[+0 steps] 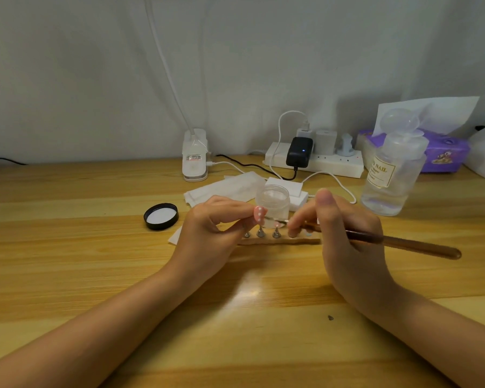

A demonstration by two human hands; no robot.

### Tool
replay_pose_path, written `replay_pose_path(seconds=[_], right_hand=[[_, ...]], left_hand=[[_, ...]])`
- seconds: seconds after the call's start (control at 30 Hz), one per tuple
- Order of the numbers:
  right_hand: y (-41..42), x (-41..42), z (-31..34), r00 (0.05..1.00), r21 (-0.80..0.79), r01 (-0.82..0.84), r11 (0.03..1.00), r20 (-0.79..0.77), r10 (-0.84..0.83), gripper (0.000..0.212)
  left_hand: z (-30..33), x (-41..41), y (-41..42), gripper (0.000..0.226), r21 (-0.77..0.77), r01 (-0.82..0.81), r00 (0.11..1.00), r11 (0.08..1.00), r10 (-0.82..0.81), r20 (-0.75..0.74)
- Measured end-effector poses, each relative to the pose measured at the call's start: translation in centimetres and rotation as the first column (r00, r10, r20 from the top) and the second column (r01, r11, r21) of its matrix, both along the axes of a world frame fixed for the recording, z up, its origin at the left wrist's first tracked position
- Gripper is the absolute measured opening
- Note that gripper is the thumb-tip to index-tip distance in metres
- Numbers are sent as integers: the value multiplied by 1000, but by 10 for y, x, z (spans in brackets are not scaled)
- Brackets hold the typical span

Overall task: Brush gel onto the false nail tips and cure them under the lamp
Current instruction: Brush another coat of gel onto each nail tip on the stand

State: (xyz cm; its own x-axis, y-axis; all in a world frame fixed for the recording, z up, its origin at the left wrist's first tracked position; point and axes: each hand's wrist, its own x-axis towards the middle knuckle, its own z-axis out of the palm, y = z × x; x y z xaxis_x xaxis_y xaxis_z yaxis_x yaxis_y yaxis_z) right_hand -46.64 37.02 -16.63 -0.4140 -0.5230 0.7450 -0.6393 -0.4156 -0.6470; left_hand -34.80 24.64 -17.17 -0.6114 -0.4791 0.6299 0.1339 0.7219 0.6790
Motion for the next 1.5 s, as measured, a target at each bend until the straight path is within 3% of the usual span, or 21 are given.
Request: replay_pose_path(seconds=[0.13, 0.3, 0.47, 0.53, 0.73, 0.9, 1.13, 1.33, 1.5], right_hand=[[-3, 0, 1, 992, 19, 39, 999, -118, -36, 36], [-2, 0, -3, 989, -9, 28, 1000, -144, -29, 56], [-5, -2, 1, 968, -27, 73, 997, -240, -78, 31], [-6, -4, 0, 962, -6, 63, 998, -264, -63, 32], [-2, -5, -4, 982, -40, 54, 998, -177, -60, 53], [-6, -5, 0, 967, -25, 58, 998, -247, -63, 31], [-3, -10, -4, 979, -49, 74, 996, -189, -82, 53], [-8, -8, -3, 947, -8, 84, 996, -312, -83, 34], [-2, -9, -4, 981, -38, 81, 996, -176, -86, 45]], left_hand=[[-1, -1, -1, 30, -18, -15, 1000, 1000, 15, 9], [-1, -1, 0, 24, -31, -25, 1000, 999, 25, 8], [2, 0, 2, 21, -42, -25, 1000, 999, 25, 18], [3, 0, 3, 19, -39, -28, 999, 999, 29, 20], [5, 0, 5, 18, -50, -40, 999, 998, 41, 27], [7, 1, 7, 20, -35, -44, 998, 998, 45, 32], [9, 3, 9, 21, -10, -53, 997, 999, 53, 51], [8, 2, 8, 19, -14, -62, 997, 998, 63, 54], [8, 3, 8, 20, -13, -55, 997, 998, 56, 57]])
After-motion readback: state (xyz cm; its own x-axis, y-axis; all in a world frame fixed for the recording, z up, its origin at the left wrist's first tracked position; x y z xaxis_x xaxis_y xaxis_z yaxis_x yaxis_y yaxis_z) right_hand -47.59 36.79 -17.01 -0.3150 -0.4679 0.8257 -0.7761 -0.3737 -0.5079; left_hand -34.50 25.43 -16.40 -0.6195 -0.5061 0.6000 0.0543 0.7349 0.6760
